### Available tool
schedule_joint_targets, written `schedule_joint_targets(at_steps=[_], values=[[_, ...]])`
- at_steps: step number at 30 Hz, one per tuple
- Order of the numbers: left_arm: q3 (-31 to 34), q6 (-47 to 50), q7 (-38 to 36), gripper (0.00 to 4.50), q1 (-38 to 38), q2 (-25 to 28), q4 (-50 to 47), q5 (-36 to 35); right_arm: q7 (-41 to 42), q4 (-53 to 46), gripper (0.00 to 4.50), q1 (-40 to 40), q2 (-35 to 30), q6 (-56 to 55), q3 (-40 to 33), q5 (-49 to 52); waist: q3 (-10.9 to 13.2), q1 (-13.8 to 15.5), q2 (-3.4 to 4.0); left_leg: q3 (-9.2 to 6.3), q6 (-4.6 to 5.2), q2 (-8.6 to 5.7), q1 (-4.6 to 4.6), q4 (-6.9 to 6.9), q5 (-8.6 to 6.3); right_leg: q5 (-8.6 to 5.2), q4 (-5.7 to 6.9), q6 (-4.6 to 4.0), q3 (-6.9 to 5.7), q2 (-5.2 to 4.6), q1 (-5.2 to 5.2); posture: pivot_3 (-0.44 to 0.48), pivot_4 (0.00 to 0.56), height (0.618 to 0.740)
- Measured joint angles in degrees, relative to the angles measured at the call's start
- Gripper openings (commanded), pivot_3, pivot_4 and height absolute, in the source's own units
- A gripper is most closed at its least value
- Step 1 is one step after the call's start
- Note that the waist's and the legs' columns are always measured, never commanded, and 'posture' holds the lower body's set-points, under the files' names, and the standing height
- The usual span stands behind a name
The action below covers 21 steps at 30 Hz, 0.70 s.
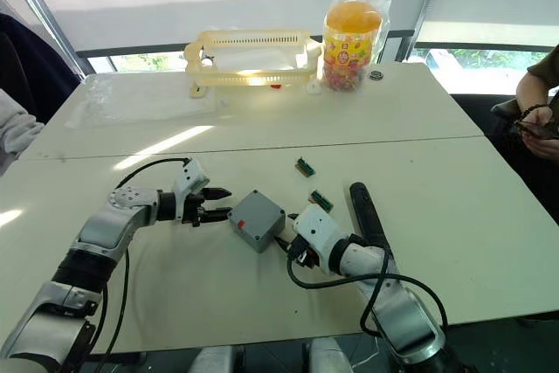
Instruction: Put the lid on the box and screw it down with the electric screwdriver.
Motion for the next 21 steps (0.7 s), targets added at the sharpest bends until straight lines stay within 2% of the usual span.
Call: schedule_joint_targets(at_steps=[21], values=[[-0.2,7.9,-0.1,3.06,8.2,2.6,-14.5,-2.2,2.8,5.9,2.51,-4.4,-1.8,-3.6,-2.2,0.3,0.0,-0.1,0.0,0.0,0.0,0.0,0.01,-0.02,0.0,0.0,-0.01,0.0,0.0,0.01,-0.01,0.0,0.15,0.74]])
